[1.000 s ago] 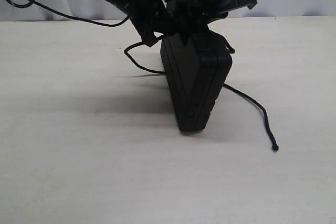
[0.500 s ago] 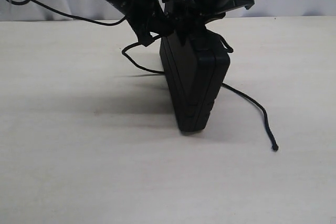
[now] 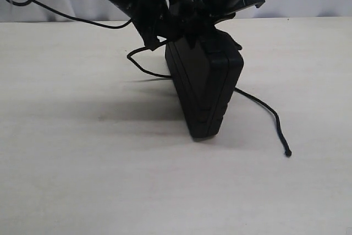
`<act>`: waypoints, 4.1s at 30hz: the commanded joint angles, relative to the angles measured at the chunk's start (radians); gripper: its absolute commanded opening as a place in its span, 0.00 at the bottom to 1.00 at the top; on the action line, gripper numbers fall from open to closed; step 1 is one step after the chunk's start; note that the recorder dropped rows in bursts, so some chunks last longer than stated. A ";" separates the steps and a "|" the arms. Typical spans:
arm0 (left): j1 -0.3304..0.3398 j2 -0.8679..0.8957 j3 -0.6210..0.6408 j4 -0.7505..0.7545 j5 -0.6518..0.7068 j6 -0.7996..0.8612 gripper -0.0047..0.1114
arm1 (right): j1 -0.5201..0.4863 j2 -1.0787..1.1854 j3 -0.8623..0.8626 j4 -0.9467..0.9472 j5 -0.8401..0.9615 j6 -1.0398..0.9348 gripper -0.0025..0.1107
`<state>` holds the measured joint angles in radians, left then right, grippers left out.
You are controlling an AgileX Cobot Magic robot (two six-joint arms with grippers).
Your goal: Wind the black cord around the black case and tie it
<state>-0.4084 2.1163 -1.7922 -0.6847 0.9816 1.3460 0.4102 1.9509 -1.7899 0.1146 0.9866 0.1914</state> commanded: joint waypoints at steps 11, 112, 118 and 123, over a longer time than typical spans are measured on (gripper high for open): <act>-0.008 0.000 0.023 0.251 0.009 -0.172 0.71 | 0.034 -0.016 -0.012 0.116 -0.023 -0.012 0.06; 0.036 -0.158 0.324 0.070 -0.152 0.119 0.04 | 0.034 -0.035 -0.012 0.141 -0.019 -0.072 0.37; 0.036 -0.158 0.324 0.066 -0.152 0.119 0.04 | 0.034 -0.055 -0.012 0.137 -0.011 -0.072 0.37; 0.036 -0.158 0.324 0.003 -0.150 0.132 0.04 | 0.034 -0.055 -0.012 0.136 0.010 -0.083 0.37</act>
<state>-0.3652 1.9665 -1.4693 -0.6285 0.8272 1.4696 0.4442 1.9056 -1.7939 0.2497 0.9836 0.1259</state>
